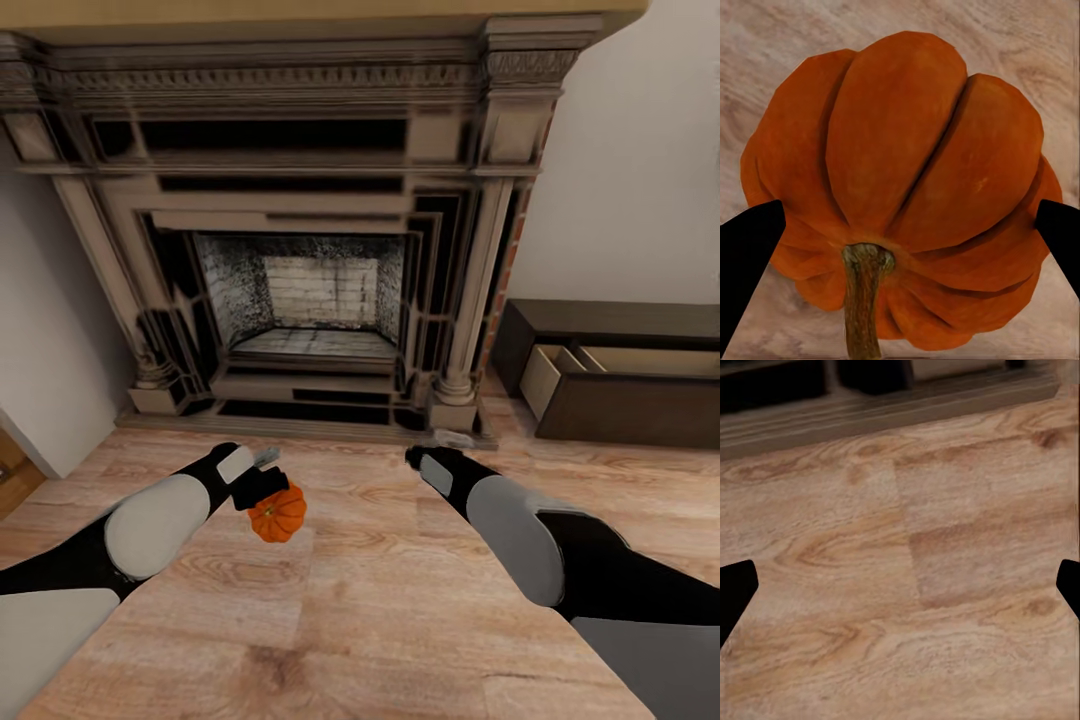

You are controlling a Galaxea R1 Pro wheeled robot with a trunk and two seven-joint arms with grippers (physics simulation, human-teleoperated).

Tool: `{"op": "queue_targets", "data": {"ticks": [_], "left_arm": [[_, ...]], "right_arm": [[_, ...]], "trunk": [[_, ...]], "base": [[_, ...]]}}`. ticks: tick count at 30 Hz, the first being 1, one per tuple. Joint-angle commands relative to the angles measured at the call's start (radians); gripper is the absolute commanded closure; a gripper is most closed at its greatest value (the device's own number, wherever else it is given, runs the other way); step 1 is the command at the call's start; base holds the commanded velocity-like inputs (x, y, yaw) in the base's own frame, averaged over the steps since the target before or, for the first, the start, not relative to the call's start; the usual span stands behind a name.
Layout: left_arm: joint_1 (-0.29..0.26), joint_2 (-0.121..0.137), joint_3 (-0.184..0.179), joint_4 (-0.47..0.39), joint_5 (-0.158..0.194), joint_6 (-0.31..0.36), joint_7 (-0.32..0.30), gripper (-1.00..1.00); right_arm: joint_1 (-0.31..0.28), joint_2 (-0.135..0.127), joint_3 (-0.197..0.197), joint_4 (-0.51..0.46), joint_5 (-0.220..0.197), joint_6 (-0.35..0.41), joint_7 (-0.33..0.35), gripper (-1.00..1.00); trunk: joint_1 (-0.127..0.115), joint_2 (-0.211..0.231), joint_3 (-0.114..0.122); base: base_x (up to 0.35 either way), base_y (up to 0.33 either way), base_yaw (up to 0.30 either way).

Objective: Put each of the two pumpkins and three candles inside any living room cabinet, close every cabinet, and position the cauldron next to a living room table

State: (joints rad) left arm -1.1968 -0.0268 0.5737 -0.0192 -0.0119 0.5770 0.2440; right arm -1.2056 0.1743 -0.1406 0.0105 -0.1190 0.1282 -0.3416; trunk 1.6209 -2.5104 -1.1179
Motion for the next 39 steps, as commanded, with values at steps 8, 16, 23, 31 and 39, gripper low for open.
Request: {"op": "queue_targets", "data": {"ticks": [8, 16, 23, 31, 39], "left_arm": [[0.055, -0.023, 0.008, -0.002, -0.002, -0.110, 0.000, 1.00], [0.107, -0.035, 0.008, -0.002, -0.001, -0.138, 0.002, 1.00], [0.144, -0.040, 0.008, -0.002, -0.002, -0.165, -0.006, 1.00], [0.202, -0.072, 0.008, -0.002, -0.002, -0.257, -0.029, 1.00], [0.256, -0.077, 0.006, -0.002, -0.005, -0.324, -0.048, 1.00]], "right_arm": [[0.051, 0.000, 0.012, 0.001, 0.146, -0.118, -0.005, -1.00], [0.074, 0.000, 0.013, 0.003, 0.183, -0.125, -0.006, -1.00], [0.083, 0.000, 0.013, 0.004, 0.185, -0.124, -0.005, -1.00], [0.099, 0.000, 0.013, 0.005, 0.185, -0.120, -0.005, -1.00], [0.105, 0.000, 0.013, 0.009, 0.185, -0.119, -0.005, -1.00]], "trunk": [[-0.004, 0.002, 0.030], [-0.007, 0.003, 0.063], [-0.011, 0.005, 0.093], [-0.014, 0.007, 0.127], [-0.018, 0.009, 0.158]], "base": [[0.000, 0.000, 0.000], [0.000, 0.000, -0.159], [0.000, 0.000, -0.246], [0.000, 0.000, -0.155], [0.000, 0.000, -0.005]]}}
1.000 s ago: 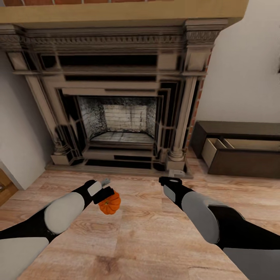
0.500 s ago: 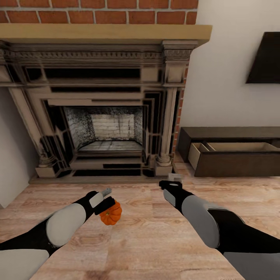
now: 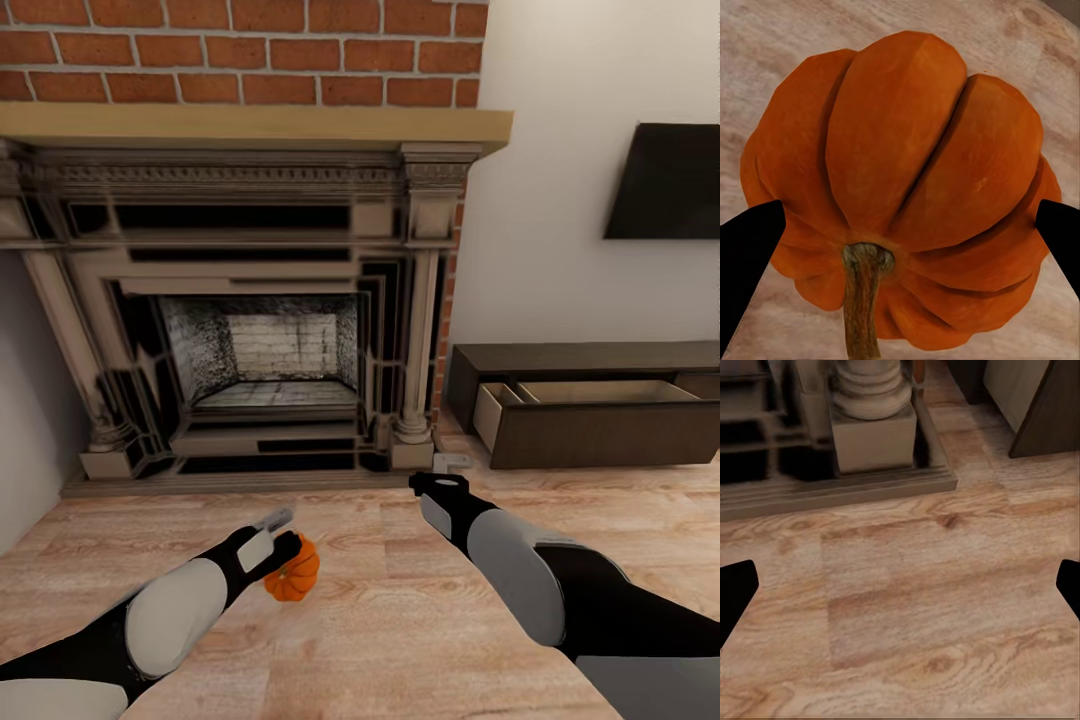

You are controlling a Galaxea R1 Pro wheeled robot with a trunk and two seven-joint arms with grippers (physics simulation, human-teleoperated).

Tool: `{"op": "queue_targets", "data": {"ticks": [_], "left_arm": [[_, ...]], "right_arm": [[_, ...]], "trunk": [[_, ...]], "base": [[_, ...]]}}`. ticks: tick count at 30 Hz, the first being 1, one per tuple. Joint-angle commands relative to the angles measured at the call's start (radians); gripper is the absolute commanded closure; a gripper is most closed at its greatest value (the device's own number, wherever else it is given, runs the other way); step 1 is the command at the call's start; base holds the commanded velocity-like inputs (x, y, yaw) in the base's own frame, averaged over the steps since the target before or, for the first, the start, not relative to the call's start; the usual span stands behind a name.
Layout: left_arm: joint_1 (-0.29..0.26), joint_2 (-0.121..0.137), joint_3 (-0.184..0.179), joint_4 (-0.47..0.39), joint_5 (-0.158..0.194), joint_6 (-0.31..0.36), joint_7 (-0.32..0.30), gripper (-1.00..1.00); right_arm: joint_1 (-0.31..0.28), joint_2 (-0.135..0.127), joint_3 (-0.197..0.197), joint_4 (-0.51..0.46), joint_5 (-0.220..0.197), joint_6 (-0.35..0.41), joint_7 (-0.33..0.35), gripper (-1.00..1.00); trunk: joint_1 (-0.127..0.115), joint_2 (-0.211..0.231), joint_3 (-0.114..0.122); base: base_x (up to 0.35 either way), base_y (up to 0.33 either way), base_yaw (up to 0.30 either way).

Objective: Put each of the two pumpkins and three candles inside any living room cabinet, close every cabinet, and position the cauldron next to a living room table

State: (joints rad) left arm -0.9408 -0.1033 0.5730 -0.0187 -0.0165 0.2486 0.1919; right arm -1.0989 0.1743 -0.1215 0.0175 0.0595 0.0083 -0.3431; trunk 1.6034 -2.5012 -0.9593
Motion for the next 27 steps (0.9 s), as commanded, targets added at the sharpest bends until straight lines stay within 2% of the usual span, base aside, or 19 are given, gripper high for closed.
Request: {"op": "queue_targets", "data": {"ticks": [1, 5, 6, 7, 13, 18, 27], "left_arm": [[0.009, 0.008, 0.006, -0.003, -0.002, -0.002, -0.012, 1.00], [0.023, 0.022, 0.006, -0.003, -0.003, -0.014, -0.037, 1.00], [0.032, 0.025, 0.005, -0.003, -0.004, -0.018, -0.040, 1.00], [0.037, 0.025, 0.004, -0.003, -0.004, -0.022, -0.041, 1.00], [0.049, 0.033, 0.003, -0.003, -0.004, -0.078, -0.042, 1.00], [0.050, 0.033, 0.002, -0.003, -0.004, -0.081, -0.042, 1.00], [0.050, 0.034, 0.002, -0.003, -0.004, -0.079, -0.043, 1.00]], "right_arm": [[0.007, 0.000, -0.007, 0.002, 0.007, 0.001, -0.004, -1.00], [0.059, 0.000, -0.007, 0.003, 0.007, 0.006, -0.003, -1.00], [0.099, 0.000, -0.007, 0.003, 0.007, 0.006, -0.002, -1.00], [0.106, 0.000, -0.008, 0.003, 0.007, 0.006, -0.002, -1.00], [0.132, 0.000, -0.007, 0.002, 0.008, 0.004, -0.004, -1.00], [0.137, 0.000, -0.007, 0.002, 0.007, 0.004, -0.004, -1.00], [0.137, 0.000, -0.007, 0.001, 0.009, 0.001, -0.005, -1.00]], "trunk": [[-0.001, 0.000, 0.003], [-0.002, 0.001, 0.019], [-0.003, 0.001, 0.022], [-0.003, 0.001, 0.026], [-0.026, 0.043, 0.045], [-0.045, 0.078, 0.061], [-0.045, 0.078, 0.061]], "base": [[0.000, 0.000, 0.000], [0.000, 0.000, 0.000], [0.000, 0.000, 0.000], [0.000, 0.000, 0.000], [0.000, 0.000, 0.000], [0.000, 0.000, 0.000], [0.000, 0.000, 0.000]]}}
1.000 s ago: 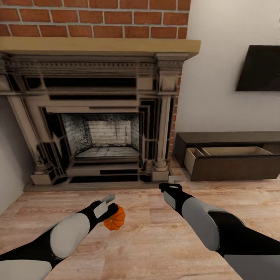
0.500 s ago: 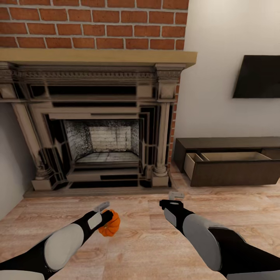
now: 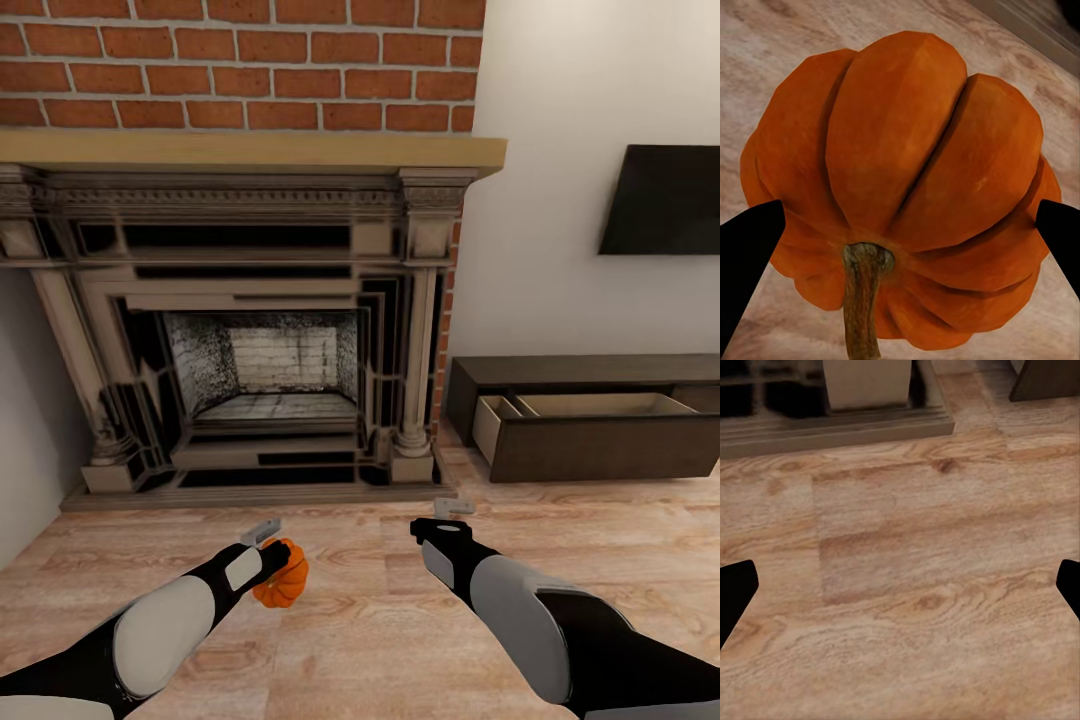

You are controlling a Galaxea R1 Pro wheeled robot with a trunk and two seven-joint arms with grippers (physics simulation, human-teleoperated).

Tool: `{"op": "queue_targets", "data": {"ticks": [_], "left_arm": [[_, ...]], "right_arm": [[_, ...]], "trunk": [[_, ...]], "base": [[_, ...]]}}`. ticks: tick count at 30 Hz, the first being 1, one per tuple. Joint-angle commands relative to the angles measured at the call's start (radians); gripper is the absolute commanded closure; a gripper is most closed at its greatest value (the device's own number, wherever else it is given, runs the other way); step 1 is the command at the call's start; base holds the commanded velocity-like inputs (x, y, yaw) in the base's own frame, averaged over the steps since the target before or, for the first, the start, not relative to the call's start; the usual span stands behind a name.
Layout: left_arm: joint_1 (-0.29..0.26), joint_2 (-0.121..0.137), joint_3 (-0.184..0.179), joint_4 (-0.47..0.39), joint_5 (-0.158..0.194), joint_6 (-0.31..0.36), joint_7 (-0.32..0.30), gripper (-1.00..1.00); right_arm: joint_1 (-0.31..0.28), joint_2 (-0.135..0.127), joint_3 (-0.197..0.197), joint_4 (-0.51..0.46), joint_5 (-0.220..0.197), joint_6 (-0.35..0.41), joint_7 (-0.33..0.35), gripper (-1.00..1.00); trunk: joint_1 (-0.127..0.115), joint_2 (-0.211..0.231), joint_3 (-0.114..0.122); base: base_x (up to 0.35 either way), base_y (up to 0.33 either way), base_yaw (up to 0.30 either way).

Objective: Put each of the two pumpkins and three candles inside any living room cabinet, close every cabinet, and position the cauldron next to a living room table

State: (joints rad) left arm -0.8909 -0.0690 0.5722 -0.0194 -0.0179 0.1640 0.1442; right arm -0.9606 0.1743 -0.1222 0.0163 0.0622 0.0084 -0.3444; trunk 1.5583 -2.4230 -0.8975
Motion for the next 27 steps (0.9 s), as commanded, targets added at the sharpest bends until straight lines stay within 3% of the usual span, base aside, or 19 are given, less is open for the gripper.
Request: {"op": "queue_targets", "data": {"ticks": [1, 9, 27], "left_arm": [[0.000, 0.000, 0.003, -0.002, -0.002, 0.006, 0.005, 1.00], [0.000, -0.001, 0.003, -0.002, -0.003, 0.006, 0.006, 1.00], [0.012, 0.000, 0.003, -0.002, -0.002, 0.006, 0.006, 1.00]], "right_arm": [[-0.001, 0.000, -0.007, 0.002, 0.007, 0.001, -0.004, -1.00], [-0.001, 0.000, -0.007, 0.002, 0.007, 0.001, -0.004, -1.00], [-0.001, 0.000, -0.005, 0.004, 0.005, -0.001, -0.004, -1.00]], "trunk": [[0.000, 0.000, -0.001], [0.000, 0.000, -0.001], [0.000, 0.000, -0.001]], "base": [[0.000, 0.000, 0.000], [-0.051, -0.071, 0.000], [-0.118, -0.259, 0.000]]}}
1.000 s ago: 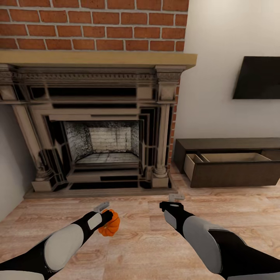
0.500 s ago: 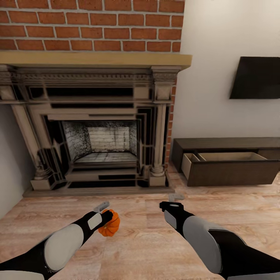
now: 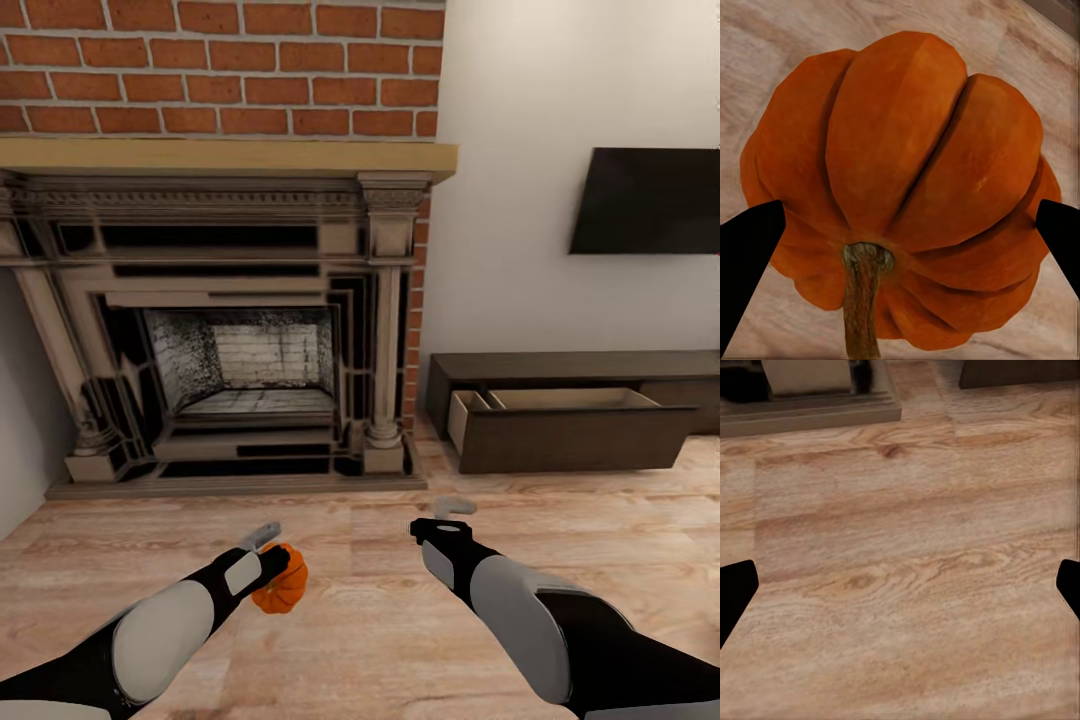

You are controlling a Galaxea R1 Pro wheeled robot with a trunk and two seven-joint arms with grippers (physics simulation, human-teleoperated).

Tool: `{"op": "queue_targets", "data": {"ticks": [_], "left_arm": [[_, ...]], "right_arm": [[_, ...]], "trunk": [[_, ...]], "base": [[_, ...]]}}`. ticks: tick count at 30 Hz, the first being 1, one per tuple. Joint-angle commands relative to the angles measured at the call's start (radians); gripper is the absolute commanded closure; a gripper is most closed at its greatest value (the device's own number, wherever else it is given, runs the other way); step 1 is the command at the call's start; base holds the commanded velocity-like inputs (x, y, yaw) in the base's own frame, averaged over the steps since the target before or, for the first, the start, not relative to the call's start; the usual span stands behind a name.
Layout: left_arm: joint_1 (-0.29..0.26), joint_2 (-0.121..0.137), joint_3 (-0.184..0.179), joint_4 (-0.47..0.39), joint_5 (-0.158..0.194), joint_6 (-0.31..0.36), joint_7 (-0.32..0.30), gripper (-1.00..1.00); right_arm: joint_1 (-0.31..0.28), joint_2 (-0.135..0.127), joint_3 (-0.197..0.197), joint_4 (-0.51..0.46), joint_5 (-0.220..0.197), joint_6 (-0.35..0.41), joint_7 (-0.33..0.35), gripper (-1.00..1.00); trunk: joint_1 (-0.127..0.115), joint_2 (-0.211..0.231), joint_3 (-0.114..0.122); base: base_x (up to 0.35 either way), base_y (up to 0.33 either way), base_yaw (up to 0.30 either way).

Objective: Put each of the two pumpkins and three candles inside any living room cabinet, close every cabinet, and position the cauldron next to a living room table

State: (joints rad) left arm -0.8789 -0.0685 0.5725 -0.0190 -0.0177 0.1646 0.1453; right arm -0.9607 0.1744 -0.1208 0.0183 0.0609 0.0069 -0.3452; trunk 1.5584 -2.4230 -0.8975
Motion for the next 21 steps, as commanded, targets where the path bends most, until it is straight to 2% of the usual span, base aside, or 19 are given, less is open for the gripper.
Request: {"op": "queue_targets", "data": {"ticks": [1, 21], "left_arm": [[0.000, -0.001, 0.003, -0.002, -0.002, 0.006, 0.005, 1.00], [0.001, 0.000, 0.003, -0.002, -0.002, 0.004, 0.005, 1.00]], "right_arm": [[-0.001, 0.000, -0.007, 0.002, 0.007, 0.001, -0.003, -1.00], [-0.001, 0.000, -0.008, 0.002, 0.007, 0.001, -0.003, -1.00]], "trunk": [[0.000, 0.000, -0.001], [0.000, 0.000, -0.001]], "base": [[-0.006, -0.291, 0.000], [-0.001, -0.295, 0.000]]}}
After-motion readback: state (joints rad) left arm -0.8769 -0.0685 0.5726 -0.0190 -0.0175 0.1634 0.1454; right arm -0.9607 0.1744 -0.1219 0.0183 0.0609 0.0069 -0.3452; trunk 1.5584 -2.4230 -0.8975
